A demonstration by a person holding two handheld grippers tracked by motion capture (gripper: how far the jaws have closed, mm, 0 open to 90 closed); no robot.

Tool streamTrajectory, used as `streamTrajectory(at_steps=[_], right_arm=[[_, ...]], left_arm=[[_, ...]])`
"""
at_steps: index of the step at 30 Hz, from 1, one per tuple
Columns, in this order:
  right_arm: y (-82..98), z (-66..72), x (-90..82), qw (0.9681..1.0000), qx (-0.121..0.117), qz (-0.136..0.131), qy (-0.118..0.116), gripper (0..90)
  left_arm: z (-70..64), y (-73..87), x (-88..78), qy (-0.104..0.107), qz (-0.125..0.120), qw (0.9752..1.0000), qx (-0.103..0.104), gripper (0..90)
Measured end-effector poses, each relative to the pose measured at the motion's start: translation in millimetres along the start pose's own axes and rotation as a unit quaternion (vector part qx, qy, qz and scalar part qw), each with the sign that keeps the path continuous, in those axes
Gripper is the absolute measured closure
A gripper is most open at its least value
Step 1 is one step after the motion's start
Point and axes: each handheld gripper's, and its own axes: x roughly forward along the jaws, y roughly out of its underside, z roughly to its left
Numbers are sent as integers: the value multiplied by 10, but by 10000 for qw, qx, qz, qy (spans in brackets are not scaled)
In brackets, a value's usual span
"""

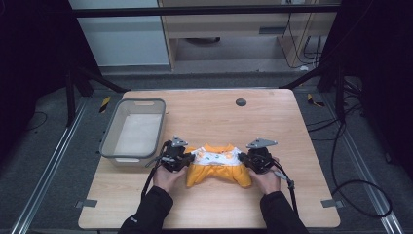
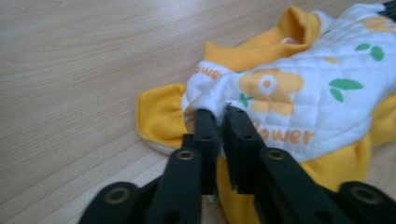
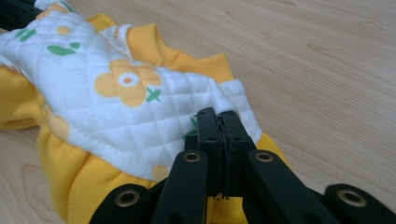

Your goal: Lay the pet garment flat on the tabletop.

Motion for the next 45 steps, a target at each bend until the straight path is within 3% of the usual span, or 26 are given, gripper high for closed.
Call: streamTrajectory(at_steps=[3, 5, 8, 10, 17, 21, 26, 31, 35, 42, 45], right_arm=[[-22, 6, -74, 9999, 17, -116, 61, 821], [-42, -3, -193, 9994, 33, -332, -9, 786], [-55, -14, -365, 9985, 103, -531, -56, 753], [-53, -25, -490, 9979, 23, -647, -50, 724], [95, 57, -791, 9973, -146, -715, -80, 580], [272, 125, -813, 9983, -120, -544, -188, 532], [471, 179, -736, 9990, -84, -352, -278, 495], [540, 178, -591, 9994, -58, -165, -309, 490], [556, 173, -487, 9993, 15, -20, -363, 520], [574, 207, -365, 9984, -96, 325, -447, 712], [568, 209, -355, 9982, -82, 356, -467, 789]], left_arm=[[2, 7, -100, -44, -205, 9998, 49, 626], [11, 11, -216, -80, -393, 9992, 70, 544], [39, 31, -394, -119, -630, 9979, 124, 466], [51, 64, -496, -131, -694, 9973, 194, 425], [19, 360, -678, -163, -522, 9974, 461, 377], [-54, 544, -652, -78, -359, 9981, 496, 373], [-149, 620, -542, -16, -228, 9983, 544, 375], [-175, 620, -385, -10, -42, 9986, 528, 416], [-181, 636, -303, 47, 139, 9986, 502, 509], [-182, 637, -249, 127, 267, 9987, 414, 751], [-196, 628, -242, 152, 303, 9984, 451, 839]])
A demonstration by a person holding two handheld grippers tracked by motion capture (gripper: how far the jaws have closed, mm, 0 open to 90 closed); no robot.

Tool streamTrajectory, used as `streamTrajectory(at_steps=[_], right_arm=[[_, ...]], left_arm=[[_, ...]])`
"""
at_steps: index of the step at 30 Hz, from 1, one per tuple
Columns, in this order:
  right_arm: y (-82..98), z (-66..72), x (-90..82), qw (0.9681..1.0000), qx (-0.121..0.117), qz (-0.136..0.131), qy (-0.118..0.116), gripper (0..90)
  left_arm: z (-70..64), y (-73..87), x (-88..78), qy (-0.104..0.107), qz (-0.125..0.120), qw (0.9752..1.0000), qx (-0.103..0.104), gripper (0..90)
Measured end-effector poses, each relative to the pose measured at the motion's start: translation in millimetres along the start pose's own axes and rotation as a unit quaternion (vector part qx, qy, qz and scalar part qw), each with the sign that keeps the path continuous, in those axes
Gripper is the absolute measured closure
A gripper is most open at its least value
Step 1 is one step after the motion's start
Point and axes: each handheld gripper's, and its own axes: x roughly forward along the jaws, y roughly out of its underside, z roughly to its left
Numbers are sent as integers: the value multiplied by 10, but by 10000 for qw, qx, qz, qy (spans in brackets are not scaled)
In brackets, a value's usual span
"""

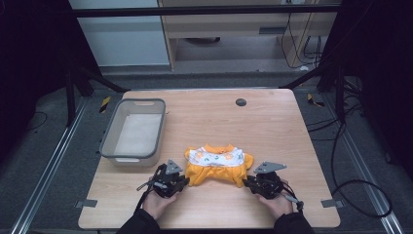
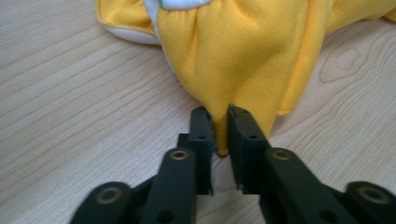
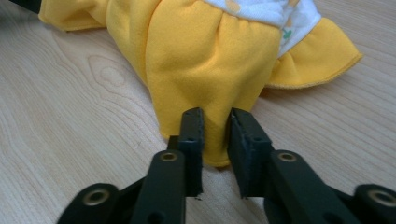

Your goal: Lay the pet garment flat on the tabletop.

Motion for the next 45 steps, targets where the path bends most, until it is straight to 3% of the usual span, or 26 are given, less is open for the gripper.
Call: streamTrajectory(at_steps=[3, 7, 16, 19, 22, 26, 29, 35, 40, 45], right_arm=[[-10, -3, -16, 10000, 13, 2, -43, 853], [-26, -2, -63, 10000, 42, -15, -89, 867], [-64, 24, -476, 9985, -90, -472, -248, 872], [-57, 65, -638, 9975, -45, -535, -462, 871], [34, 138, -733, 9969, -91, -391, -683, 867], [213, 209, -699, 9972, -171, -70, -727, 841], [294, 198, -651, 9979, -173, 68, -620, 777], [256, 139, -715, 9985, -110, -352, -396, 685], [115, 44, -712, 9968, -62, -796, -55, 591], [-101, -110, -612, 9940, 38, -1077, 161, 501]], left_arm=[[-21, -17, 6, -28, 45, 10000, 16, 867], [-30, -33, -42, 48, -9, 10000, -14, 875], [-10, -90, -558, 463, -512, 9975, -112, 877], [-33, -30, -689, 654, -459, 9967, -145, 877], [-122, 115, -725, 714, -181, 9972, -131, 875], [-261, 303, -598, 621, 237, 9978, 69, 861], [-282, 322, -555, 456, 255, 9985, 148, 688], [-160, 256, -726, 213, -431, 9988, 69, 459], [12, 67, -798, -61, -804, 9967, 49, 409], [196, -266, -673, -397, -974, 9944, 96, 404]])
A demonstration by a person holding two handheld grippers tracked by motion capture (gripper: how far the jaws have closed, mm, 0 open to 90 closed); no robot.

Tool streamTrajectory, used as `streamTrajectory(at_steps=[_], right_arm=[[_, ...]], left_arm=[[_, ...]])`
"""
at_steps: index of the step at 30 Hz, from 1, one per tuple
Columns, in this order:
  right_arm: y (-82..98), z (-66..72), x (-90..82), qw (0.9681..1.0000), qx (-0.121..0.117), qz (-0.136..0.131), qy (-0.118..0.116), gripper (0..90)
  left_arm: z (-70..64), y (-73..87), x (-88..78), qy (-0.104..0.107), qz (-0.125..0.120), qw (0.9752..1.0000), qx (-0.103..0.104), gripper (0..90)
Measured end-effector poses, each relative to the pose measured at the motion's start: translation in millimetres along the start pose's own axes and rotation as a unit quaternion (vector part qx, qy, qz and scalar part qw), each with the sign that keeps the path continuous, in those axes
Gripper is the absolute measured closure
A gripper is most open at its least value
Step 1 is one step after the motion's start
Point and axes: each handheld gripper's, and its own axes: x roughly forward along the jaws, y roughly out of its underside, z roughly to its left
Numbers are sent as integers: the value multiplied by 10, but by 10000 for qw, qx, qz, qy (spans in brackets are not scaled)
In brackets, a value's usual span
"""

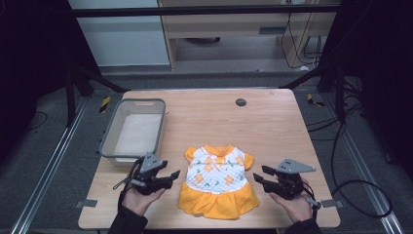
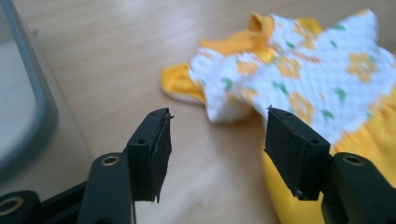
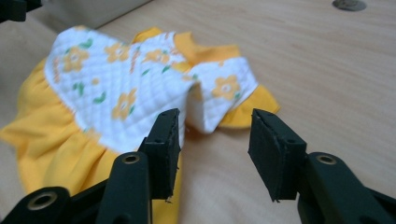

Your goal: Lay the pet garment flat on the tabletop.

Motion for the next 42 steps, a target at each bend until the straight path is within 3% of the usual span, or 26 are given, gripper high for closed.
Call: streamTrajectory(at_steps=[3, 9, 15, 18, 20, 22, 24, 29, 34, 38, 42], right_arm=[[-106, -81, 140, 9999, 67, -95, 113, 480], [-227, -243, 441, 9995, 153, -58, 288, 498], [-214, -410, 741, 9985, 368, 198, 358, 530], [-163, -451, 864, 9981, 341, 378, 355, 543], [-135, -444, 921, 9975, 344, 502, 363, 559], [-111, -424, 964, 9970, 263, 620, 373, 576], [-94, -402, 990, 9966, 196, 716, 363, 611], [-45, -391, 1032, 9953, 183, 874, 387, 711], [-53, -354, 1036, 9948, 246, 937, 312, 841], [-68, -355, 1030, 9946, 301, 953, 288, 859], [-98, -363, 989, 9957, 324, 814, 292, 860]], left_arm=[[71, -185, 211, -281, -4, 9996, 83, 400], [169, -344, 612, -442, 195, 9988, 117, 402], [232, -307, 996, -368, 453, 9982, -159, 421], [227, -262, 1140, -428, 685, 9967, -14, 444], [233, -229, 1211, -411, 812, 9958, -55, 461], [247, -197, 1256, -456, 880, 9950, -97, 464], [253, -159, 1276, -402, 825, 9955, -235, 498], [237, -108, 1294, -310, 761, 9961, -314, 557], [190, -124, 1298, -205, 796, 9959, -384, 740], [180, -137, 1300, -151, 846, 9951, -483, 860], [185, -128, 1289, -156, 825, 9953, -481, 878]])
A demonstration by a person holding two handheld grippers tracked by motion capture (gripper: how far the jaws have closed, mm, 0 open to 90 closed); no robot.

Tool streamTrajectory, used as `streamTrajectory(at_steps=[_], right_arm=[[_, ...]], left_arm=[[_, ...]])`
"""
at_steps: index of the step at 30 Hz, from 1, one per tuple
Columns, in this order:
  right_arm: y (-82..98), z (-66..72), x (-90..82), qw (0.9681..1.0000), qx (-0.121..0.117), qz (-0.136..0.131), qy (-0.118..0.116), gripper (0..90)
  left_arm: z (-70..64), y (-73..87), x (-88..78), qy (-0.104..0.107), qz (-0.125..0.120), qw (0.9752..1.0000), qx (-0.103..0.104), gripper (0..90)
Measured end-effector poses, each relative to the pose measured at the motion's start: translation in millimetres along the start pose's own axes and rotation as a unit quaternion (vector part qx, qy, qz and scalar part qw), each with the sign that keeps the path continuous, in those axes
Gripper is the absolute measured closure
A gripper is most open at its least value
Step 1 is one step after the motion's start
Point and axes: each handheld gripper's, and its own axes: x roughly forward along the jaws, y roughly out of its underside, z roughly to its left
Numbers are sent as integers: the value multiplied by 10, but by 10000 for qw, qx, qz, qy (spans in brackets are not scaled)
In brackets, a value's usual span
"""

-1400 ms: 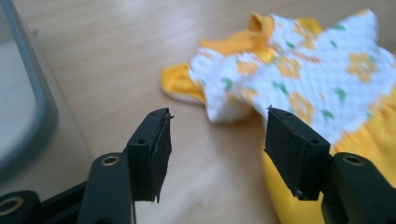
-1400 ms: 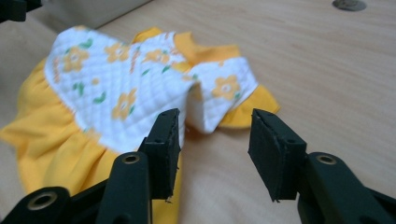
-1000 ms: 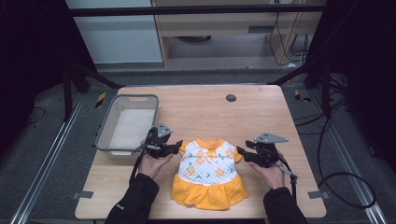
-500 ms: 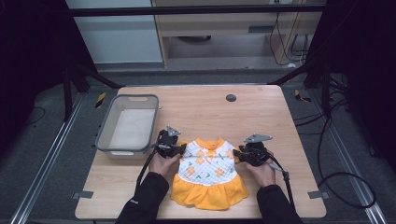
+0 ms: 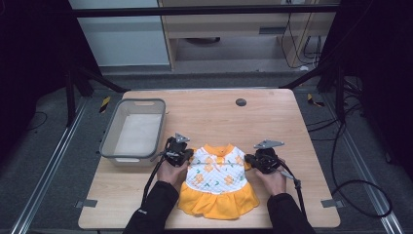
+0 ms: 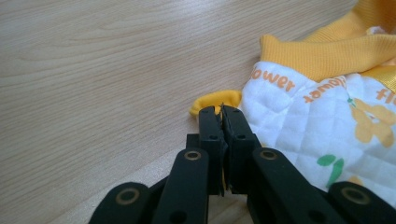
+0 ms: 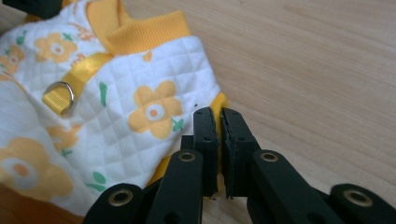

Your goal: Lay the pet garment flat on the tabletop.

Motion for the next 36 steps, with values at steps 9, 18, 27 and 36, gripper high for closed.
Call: streamTrajectory(at_steps=[9, 18, 27, 36], right_arm=[[-175, 72, -237, 9977, -283, -621, -40, 860], [-601, 100, -404, 9866, -343, -1549, 390, 856], [-843, -53, -125, 9800, -140, -1451, 1355, 663], [-717, 22, -526, 9854, -363, -1428, 850, 548]], left_arm=[[-3, -120, -408, 122, -842, 9964, -43, 887], [106, -511, -733, -335, -1811, 9827, -205, 883], [253, -628, -518, -373, -1526, 9861, -547, 553], [208, -364, -920, -243, -1519, 9878, -233, 479]])
